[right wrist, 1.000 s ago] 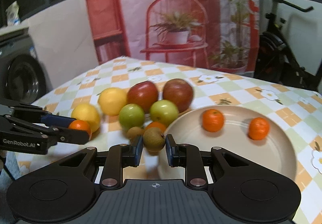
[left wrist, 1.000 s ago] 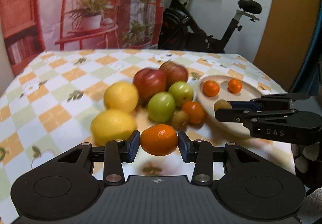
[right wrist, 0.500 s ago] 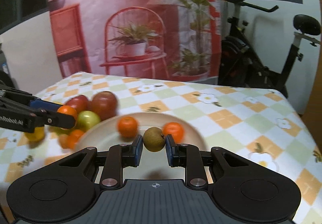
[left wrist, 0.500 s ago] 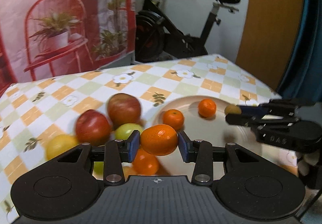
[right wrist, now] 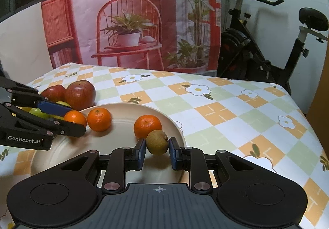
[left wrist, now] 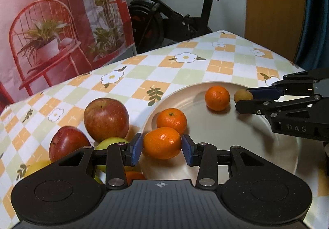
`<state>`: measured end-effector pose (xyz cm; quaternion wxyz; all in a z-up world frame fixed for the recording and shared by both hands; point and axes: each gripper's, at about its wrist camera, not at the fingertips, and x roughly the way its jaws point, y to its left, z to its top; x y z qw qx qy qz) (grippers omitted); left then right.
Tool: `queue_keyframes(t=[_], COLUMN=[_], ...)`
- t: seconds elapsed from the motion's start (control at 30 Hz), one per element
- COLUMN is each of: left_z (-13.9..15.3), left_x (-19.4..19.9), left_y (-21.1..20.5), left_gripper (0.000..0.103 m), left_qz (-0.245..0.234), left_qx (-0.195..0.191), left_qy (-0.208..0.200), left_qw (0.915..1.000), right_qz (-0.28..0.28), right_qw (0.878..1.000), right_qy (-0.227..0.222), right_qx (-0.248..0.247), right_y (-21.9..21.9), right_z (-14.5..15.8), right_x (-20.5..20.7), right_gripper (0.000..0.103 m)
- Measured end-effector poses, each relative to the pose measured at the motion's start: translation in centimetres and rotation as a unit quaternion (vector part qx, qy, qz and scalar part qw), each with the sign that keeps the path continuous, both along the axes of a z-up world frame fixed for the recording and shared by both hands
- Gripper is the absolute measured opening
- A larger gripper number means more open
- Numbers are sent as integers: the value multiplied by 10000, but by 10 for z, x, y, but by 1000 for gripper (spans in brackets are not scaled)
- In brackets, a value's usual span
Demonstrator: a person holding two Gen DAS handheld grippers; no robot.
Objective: Organize fruits
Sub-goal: 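Carry the held tangerine and kiwi over the beige plate with both tools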
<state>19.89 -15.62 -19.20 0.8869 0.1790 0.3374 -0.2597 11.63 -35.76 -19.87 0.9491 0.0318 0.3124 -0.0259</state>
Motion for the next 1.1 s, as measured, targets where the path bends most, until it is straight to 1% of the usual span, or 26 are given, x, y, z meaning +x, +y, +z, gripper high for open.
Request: queue_keyframes(t=[0.07, 0.3, 0.4, 0.47, 0.53, 0.77, 1.03, 1.1], left_z=[1, 0, -1, -4, -6, -5, -1, 0], left_x=[3, 12, 17, 19, 19, 19, 15, 14], left_y=[-2, -15, -21, -24, -26, -22, -22, -20], left_gripper=[44, 43, 43, 44, 44, 44, 53, 53], left_qz=[-21, -125, -195, -230, -251, -279, -297, -293], left_qx=[32, 134, 109, 110, 110, 32, 36, 13], left_qy=[-8, -128, -150, -86, -161, -115, -211, -238], left_qw=[10000, 9997, 9996, 9996, 9995, 9995, 9993, 9993], right_qz=[-9, 45, 36, 37, 46, 61, -39, -51], right_qw=[10000, 10000, 9999, 9999, 9999, 9999, 9995, 9994], right_qy=[51, 0, -22, -21, -16, -16, -173, -218], right_qx=[-28, 79, 143, 162, 166, 157, 245, 270], right_y=[0, -4, -6, -6, -6, -6, -8, -10], right_z=[-3, -5, -5, -5, -5, -6, -4, -3], right_x=[4, 8, 9, 10, 11, 11, 4, 2], right_gripper=[22, 22, 22, 22, 22, 23, 27, 27])
